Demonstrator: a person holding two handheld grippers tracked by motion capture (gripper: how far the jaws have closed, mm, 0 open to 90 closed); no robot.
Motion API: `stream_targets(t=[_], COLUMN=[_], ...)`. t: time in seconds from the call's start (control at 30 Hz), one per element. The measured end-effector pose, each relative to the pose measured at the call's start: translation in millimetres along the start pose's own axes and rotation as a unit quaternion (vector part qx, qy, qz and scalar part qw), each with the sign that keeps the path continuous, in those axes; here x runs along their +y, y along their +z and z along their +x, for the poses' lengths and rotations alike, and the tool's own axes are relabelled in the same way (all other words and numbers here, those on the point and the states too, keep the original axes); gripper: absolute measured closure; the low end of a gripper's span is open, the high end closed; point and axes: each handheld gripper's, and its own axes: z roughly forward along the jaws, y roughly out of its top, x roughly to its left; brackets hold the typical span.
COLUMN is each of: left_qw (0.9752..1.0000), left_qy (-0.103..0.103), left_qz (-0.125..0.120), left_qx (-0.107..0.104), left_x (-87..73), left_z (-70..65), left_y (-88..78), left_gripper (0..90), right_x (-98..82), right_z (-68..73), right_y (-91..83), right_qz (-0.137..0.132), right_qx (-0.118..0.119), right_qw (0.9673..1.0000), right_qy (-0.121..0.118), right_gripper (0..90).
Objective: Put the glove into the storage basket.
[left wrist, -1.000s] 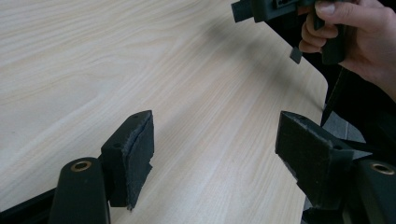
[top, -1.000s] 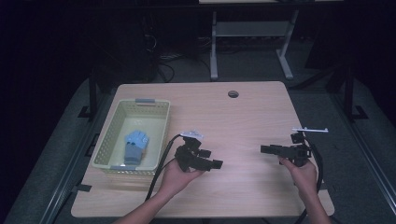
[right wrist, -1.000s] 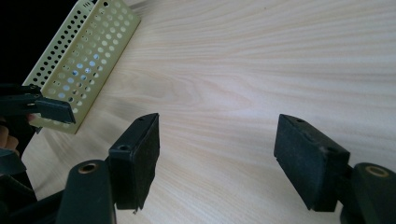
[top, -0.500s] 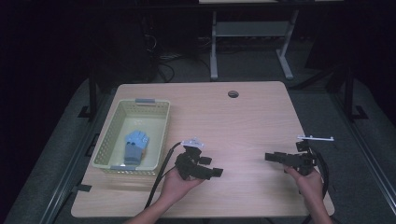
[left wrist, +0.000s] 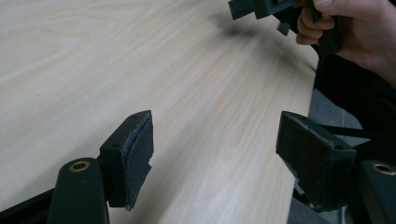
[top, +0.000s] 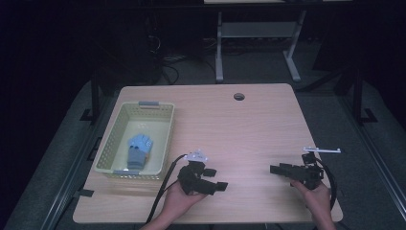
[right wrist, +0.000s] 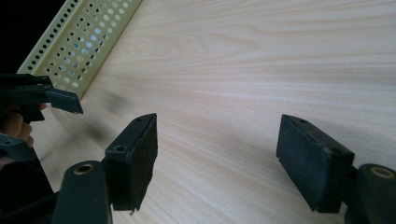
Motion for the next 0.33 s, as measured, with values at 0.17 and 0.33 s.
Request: stream_targets(t=[0.17, 0.33], left_qw=[0.9999, 0.9996], left_qy=[0.013, 0.018], left_qz=[-0.009, -0.02], left_qx=[-0.003, -0.008], left_x=[-11.5, -21.8], left_z=[-3.2, -4.3], left_y=[-2.8, -4.8], left_gripper=[27.3, 27.3], right_x=[-8.1, -17.7], right_z=[6.8, 11.6], right_y=[-0.2, 1.1], right_qz=[-0.012, -0.017], right_qx=[-0.006, 0.011], right_qw=[0.9996, 0.9992], right_qy=[-0.023, -0.035], right_gripper=[29.1, 28.1])
